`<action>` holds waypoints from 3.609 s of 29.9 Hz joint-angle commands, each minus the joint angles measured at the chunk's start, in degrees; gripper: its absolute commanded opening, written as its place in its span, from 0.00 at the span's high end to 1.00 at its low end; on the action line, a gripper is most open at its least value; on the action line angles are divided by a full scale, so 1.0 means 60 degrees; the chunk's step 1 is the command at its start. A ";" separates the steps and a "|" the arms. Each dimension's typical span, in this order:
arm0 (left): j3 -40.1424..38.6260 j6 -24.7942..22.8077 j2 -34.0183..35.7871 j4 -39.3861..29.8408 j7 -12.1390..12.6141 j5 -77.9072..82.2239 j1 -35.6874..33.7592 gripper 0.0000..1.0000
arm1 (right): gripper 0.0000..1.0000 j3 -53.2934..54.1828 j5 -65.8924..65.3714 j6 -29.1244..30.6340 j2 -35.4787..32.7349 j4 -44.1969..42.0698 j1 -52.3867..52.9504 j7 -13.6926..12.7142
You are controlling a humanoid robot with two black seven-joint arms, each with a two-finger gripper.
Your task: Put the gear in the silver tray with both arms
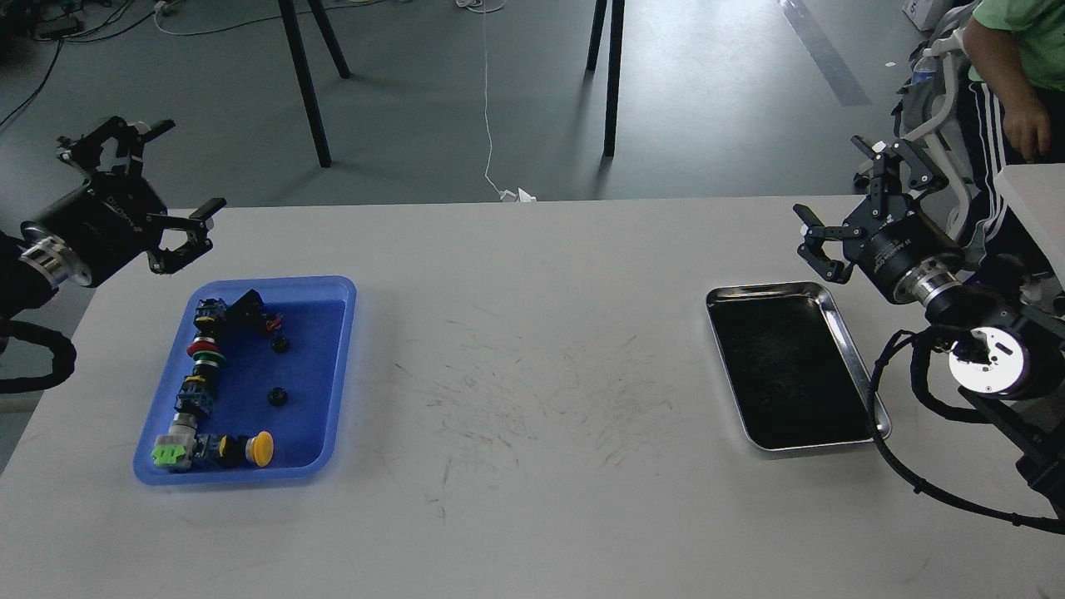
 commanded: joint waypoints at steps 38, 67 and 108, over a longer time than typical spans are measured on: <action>0.0011 0.0000 0.0004 -0.0014 0.0042 0.0011 -0.0006 0.01 | 0.01 -0.0138 0.0000 0.0027 0.0116 -0.0229 0.0487 -0.0003; -0.0004 0.0000 0.0326 -0.0072 0.0290 -0.0004 -0.0020 0.01 | 0.01 -0.0138 0.0000 0.0041 0.0116 -0.0243 0.0473 0.0012; -0.1132 0.0000 0.0633 0.0047 0.1389 0.0786 0.0038 0.01 | 0.01 -0.0109 0.0000 0.0012 -0.0001 -0.0112 0.0326 0.0012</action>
